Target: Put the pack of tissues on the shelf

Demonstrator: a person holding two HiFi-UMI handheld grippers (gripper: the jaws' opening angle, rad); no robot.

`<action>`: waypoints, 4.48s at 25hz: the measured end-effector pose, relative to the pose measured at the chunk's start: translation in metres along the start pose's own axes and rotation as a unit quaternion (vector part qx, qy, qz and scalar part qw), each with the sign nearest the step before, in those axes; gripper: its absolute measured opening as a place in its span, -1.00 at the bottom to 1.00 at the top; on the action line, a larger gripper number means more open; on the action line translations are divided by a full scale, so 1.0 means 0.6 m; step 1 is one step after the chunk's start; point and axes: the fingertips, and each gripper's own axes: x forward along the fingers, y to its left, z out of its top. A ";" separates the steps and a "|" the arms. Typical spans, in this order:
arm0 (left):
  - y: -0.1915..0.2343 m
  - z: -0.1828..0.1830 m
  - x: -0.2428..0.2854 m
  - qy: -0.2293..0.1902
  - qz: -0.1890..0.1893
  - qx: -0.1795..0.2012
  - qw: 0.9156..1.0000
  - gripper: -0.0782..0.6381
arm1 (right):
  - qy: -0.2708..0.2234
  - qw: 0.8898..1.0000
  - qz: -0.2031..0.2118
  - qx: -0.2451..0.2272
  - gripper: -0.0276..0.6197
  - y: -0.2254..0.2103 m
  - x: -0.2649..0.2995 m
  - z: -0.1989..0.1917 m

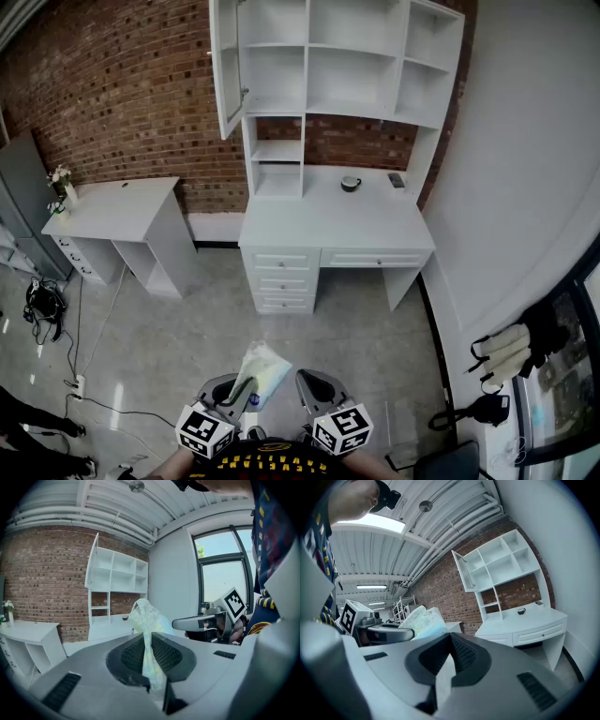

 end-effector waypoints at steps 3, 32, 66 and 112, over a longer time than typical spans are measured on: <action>-0.012 -0.009 -0.007 0.007 0.005 -0.008 1.000 -0.70 | -0.002 1.000 0.005 -0.003 -0.93 0.008 -0.015 -0.003; 0.120 -0.073 -0.095 -0.017 -0.017 0.019 1.000 -0.70 | 0.015 0.998 -0.061 -0.021 -0.93 0.130 0.070 -0.041; 0.208 0.032 0.262 0.020 0.042 0.023 0.999 -0.70 | 0.007 0.999 0.016 0.030 -0.93 -0.215 0.270 0.050; 0.544 0.142 0.609 0.008 -0.042 0.064 0.997 -0.70 | -0.009 0.993 -0.107 0.058 -0.93 -0.481 0.588 0.161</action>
